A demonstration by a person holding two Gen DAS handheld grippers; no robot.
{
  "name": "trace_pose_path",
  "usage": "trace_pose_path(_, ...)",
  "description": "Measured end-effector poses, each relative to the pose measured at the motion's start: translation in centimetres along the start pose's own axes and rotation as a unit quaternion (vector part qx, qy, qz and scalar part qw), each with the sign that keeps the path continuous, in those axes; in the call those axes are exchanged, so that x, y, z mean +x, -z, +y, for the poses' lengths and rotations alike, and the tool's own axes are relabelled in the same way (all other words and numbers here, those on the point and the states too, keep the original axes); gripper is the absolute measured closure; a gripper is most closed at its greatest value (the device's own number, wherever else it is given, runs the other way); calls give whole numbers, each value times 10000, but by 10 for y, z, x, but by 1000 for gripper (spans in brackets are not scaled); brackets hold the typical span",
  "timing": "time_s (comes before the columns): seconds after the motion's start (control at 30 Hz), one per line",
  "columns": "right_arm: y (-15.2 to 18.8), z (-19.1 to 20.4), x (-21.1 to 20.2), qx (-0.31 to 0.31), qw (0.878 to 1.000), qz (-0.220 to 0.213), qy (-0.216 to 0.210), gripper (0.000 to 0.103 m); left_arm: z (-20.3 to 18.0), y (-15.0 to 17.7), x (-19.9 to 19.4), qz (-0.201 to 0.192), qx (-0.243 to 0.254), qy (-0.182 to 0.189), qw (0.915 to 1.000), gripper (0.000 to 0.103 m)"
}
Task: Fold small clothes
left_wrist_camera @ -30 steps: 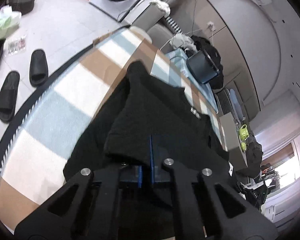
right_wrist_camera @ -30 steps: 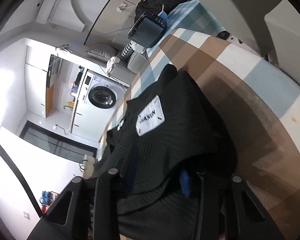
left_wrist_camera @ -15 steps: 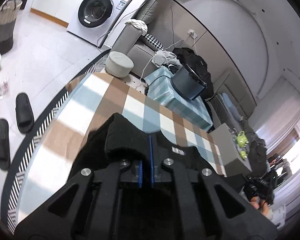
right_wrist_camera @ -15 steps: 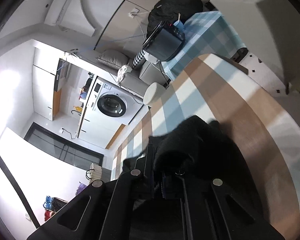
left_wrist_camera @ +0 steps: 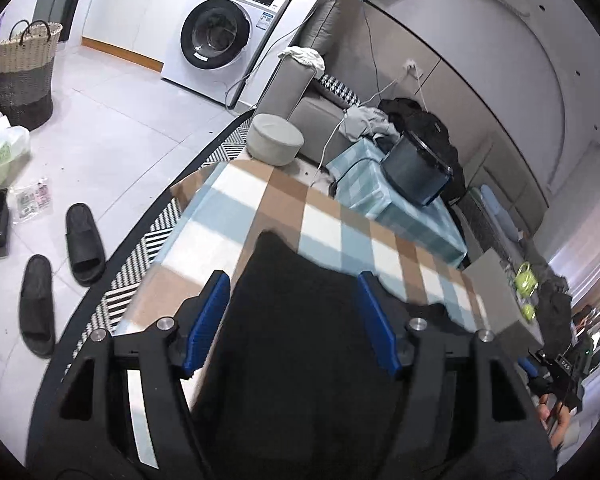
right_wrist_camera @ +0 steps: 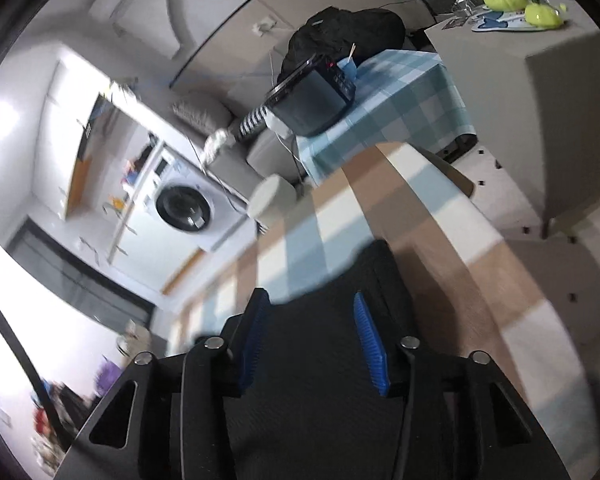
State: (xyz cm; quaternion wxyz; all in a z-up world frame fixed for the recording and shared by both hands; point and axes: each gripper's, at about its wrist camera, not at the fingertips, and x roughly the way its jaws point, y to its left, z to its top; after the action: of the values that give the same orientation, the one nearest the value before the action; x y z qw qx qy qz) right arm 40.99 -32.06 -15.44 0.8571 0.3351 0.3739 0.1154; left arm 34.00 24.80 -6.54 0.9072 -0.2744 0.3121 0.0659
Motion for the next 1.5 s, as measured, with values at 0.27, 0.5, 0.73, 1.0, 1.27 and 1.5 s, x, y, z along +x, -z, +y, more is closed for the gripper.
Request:
trace_pose_path(0.27,83,-22,-46,-859,9916,523,811,46,18,80,-50,445,663,-583,9951,37)
trace_pose_path(0.5,128,-45,-57,-956,9879,752,958,46,34,134,-46,1036,637,-605,9907,38)
trace_pose_path(0.73,119,-38,-39,-1002,9878,660,994,48,27,151,-42,1135,815,-706,9877,43)
trace_pose_path(1.0,116,-18,-47,-1452,9869,229,672,96,15,154,-40,1117,1011,-646,9865,84)
trace_pose_path(1.27,119,-20,-74,-1726,9767,-260,1246,98,20,148,-50,948,890,-661,9893,97)
trace_pose_path(1.5,120,-33,-67,-1329,9830,230,1242,91,39,148,-69,903,516,-702,9921,97)
